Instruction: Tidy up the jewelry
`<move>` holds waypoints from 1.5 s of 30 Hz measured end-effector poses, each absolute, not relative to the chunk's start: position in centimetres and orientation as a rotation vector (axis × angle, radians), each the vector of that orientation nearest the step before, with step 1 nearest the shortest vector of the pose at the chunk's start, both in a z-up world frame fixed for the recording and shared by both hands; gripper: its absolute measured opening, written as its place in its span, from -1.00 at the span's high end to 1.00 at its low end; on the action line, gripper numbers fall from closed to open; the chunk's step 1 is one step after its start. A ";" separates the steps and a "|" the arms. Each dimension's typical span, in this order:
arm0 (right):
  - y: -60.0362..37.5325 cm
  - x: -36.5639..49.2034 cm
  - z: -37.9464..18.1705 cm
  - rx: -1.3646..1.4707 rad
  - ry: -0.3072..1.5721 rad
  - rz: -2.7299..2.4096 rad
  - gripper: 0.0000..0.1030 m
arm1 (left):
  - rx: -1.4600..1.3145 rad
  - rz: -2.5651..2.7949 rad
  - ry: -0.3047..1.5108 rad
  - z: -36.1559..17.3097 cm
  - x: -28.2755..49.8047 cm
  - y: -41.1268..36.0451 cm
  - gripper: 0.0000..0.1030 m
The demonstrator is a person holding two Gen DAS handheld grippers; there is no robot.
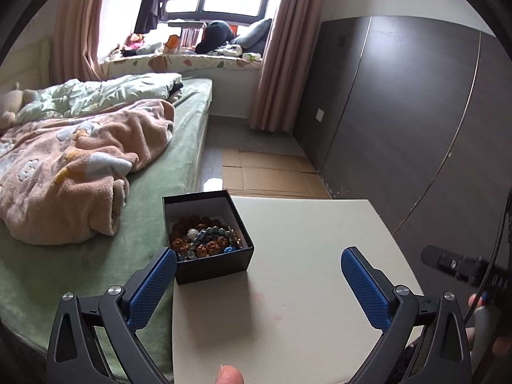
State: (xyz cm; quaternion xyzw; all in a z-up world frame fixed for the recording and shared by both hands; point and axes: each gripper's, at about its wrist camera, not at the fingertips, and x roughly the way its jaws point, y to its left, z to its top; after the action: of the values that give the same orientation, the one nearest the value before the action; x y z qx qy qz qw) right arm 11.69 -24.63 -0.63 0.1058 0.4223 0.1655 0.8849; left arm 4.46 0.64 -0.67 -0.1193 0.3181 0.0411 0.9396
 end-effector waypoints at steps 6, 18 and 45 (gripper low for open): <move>-24.0 9.9 -1.3 0.144 0.868 0.327 -1.00 | -0.217 0.087 0.630 -0.4 3.5 0.6 -0.99; -22.8 7.9 -1.1 0.100 0.890 0.363 -1.00 | -0.209 0.102 0.570 1.3 1.8 1.2 -0.99; -24.0 7.3 0.2 0.166 0.825 0.383 -1.00 | -0.173 0.096 0.594 1.6 1.8 0.4 -0.99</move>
State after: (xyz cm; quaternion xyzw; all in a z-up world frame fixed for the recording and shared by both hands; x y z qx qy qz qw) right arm 7.25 -23.96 0.15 0.0802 0.3980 0.1845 0.8950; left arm 1.81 0.43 1.58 -0.0850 0.2920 0.0471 0.9515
